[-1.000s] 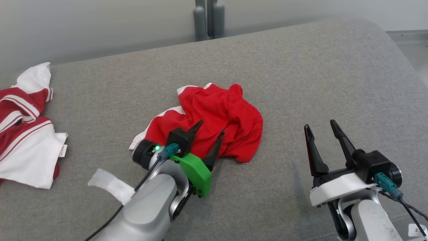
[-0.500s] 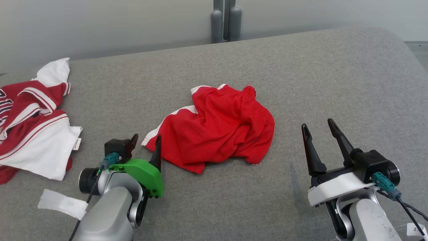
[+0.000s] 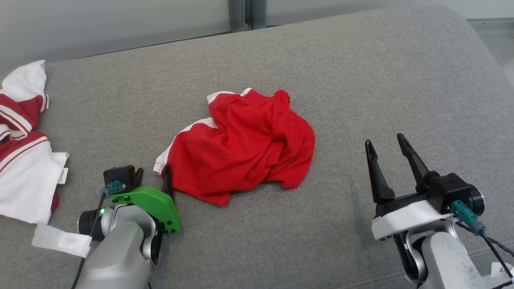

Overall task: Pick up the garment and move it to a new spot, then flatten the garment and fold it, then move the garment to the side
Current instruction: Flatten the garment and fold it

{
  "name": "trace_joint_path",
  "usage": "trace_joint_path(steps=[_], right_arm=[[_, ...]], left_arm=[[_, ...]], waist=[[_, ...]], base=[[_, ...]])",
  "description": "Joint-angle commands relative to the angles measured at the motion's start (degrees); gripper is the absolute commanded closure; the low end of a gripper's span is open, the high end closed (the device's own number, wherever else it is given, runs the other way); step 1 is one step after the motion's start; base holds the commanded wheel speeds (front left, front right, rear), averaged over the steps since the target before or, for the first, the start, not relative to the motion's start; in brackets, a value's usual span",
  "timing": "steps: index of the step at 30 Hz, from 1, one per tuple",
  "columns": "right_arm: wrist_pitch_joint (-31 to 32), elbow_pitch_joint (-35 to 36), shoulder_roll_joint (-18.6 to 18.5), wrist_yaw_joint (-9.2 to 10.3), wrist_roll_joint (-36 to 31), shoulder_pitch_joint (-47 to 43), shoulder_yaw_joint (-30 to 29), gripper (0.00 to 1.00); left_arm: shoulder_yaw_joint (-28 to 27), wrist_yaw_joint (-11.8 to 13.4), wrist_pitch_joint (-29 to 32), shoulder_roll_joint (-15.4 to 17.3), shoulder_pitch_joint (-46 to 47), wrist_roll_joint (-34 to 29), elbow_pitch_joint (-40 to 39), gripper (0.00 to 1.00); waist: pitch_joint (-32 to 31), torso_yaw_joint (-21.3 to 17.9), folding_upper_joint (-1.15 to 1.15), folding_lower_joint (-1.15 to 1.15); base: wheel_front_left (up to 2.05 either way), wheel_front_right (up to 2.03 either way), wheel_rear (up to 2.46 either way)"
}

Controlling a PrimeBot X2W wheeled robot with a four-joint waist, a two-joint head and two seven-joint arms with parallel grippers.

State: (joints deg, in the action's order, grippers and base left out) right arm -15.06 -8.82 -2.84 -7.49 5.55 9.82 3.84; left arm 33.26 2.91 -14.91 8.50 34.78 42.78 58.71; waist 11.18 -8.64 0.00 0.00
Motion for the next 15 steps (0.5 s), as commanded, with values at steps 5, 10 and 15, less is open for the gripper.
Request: trace_joint_path(steps=[5, 10, 15], right_arm=[[-0.21, 0.06, -0.1, 0.0, -0.36, 0.79, -0.11, 0.0], [-0.21, 0.13, -0.09, 0.0, -0.32, 0.59, -0.37, 0.0], [-0.21, -0.16, -0.09, 0.0, -0.19, 0.16, -0.54, 0.0]], left_arm=[[1.05, -1.72, 0.42, -0.64, 0.99, -0.4, 2.92, 0.88], [1.05, -2.75, -0.04, -1.07, 1.89, -0.71, 3.25, 1.0], [-0.43, -2.19, -0.3, 0.05, 1.23, -1.42, 0.93, 1.0]], waist=[[0.24, -0.26, 0.0, 0.0], [-0.15, 0.73, 0.0, 0.0], [-0.9, 2.27, 0.0, 0.0]], base=[[0.0, 0.0, 0.0], [0.0, 0.0, 0.0], [0.0, 0.0, 0.0]])
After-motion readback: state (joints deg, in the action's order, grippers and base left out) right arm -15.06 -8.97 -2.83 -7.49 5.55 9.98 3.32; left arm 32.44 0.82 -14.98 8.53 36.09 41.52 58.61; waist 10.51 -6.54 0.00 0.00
